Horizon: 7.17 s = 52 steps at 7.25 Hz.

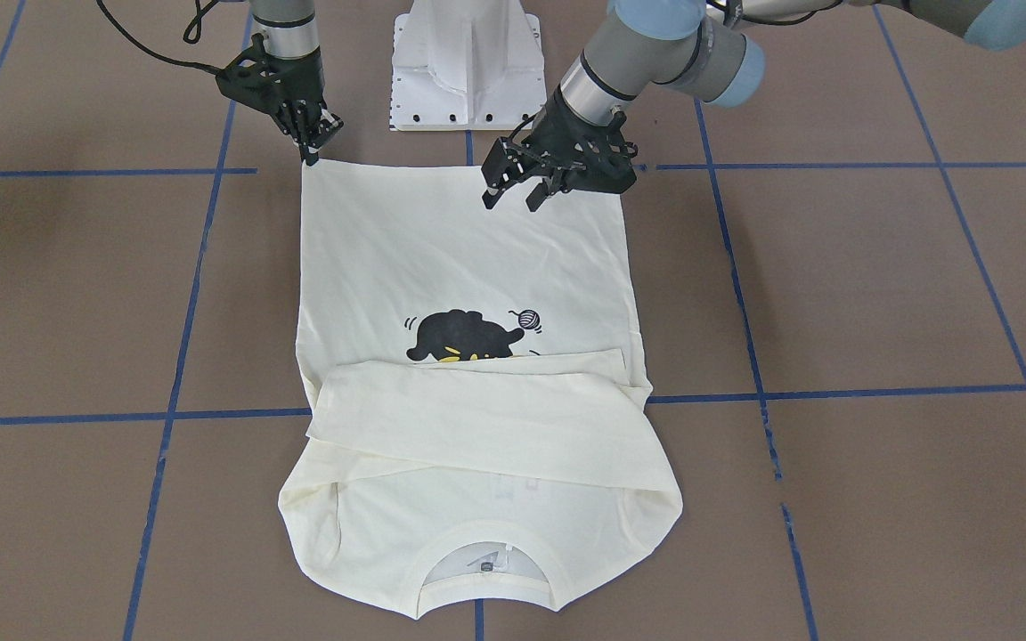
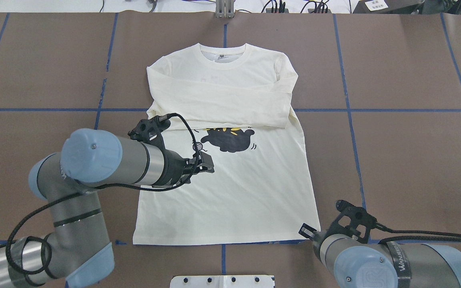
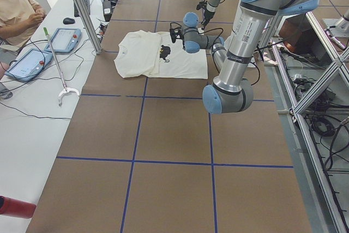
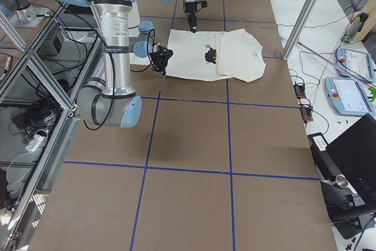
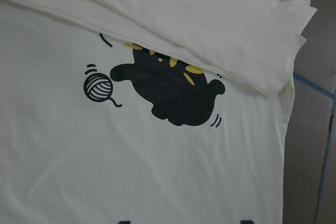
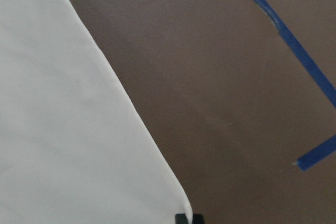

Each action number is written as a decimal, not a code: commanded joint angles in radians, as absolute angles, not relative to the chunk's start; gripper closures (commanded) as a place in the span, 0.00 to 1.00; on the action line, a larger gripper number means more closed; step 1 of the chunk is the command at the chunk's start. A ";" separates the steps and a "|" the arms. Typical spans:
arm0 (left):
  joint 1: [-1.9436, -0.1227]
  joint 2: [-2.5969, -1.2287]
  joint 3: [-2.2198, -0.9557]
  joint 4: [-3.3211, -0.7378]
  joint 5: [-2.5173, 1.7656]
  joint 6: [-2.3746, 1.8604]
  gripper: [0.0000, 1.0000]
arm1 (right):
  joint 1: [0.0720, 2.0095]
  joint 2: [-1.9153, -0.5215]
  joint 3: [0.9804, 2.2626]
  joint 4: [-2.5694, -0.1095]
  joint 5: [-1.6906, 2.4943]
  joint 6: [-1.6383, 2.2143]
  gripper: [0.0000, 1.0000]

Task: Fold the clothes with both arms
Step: 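Release the sleeve and move both grippers to the hem corners nearest the robot, then grasp both hem corners with the left and right grippers, then lift the hem with both grippers and fold it toward the collar, then release the hem at the collar and raise both grippers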

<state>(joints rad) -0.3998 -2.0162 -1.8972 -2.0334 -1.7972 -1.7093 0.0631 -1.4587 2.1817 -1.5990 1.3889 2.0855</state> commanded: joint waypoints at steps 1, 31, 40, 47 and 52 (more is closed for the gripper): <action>-0.245 -1.939 -2.047 -1.730 -1.657 -1.735 0.24 | 0.051 -1.454 2.189 -1.603 1.393 2.083 1.00; -0.435 -1.838 -2.211 -1.704 -1.841 -1.564 1.00 | 0.405 -1.335 2.221 -1.608 1.607 1.801 1.00; -0.776 -2.201 -1.366 -2.083 -1.661 -1.350 1.00 | 0.799 -0.789 1.258 -1.401 1.753 1.474 1.00; -0.782 -2.226 -1.246 -2.262 -1.640 -1.348 0.72 | 0.798 -0.775 1.202 -1.279 1.755 1.483 0.56; -0.790 -2.204 -1.319 -2.269 -1.733 -1.355 0.68 | 0.672 -1.139 1.725 -1.290 1.847 1.755 0.28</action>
